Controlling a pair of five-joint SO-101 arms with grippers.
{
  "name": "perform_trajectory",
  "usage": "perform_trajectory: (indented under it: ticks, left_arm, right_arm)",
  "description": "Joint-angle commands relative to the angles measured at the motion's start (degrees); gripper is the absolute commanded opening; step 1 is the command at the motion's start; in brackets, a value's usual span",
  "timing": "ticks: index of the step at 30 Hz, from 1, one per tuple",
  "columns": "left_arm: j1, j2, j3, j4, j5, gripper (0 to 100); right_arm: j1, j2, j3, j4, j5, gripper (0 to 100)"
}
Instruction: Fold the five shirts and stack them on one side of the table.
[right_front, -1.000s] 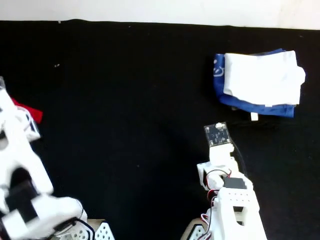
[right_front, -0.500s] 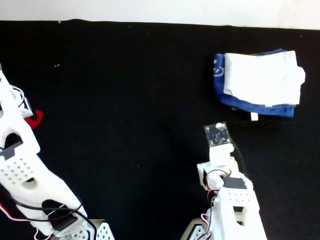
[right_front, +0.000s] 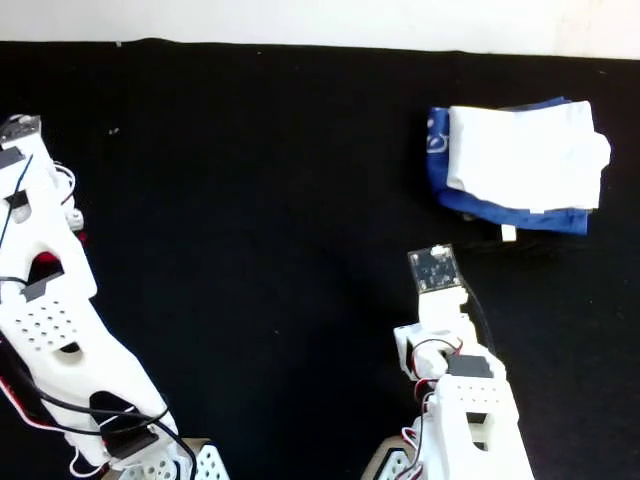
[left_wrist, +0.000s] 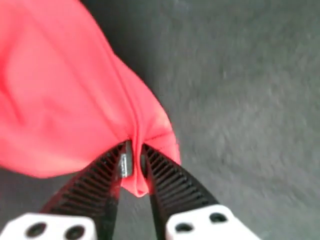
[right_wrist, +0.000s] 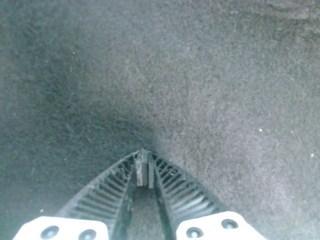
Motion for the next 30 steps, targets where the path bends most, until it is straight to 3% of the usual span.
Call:
perform_trajectory:
  ticks: [1, 8, 22, 26, 30]
  left_arm:
    - [6.8, -10.1, -4.4, 5.9, 4.5, 1]
    - [19.4, -26.6, -13.9, 13.4, 9.8, 1]
    - [40.8, -49.9, -29.8, 13.5, 16.4, 1]
    - [41.5, -51.2, -31.3, 14.1, 19.2, 1]
    - [34.9, -51.0, -21.1, 17.8, 19.2, 1]
  right_arm:
    - [1.4, -0.2, 0.3, -1.4, 0.4, 1.2]
    - [1.4, -0.2, 0.4, -1.4, 0.4, 1.2]
    - [1.4, -0.3, 0.4, -1.4, 0.4, 1.2]
    - [1.4, -0.3, 0.4, -1.4, 0.4, 1.2]
    - [1.4, -0.5, 0.4, -1.4, 0.4, 1.2]
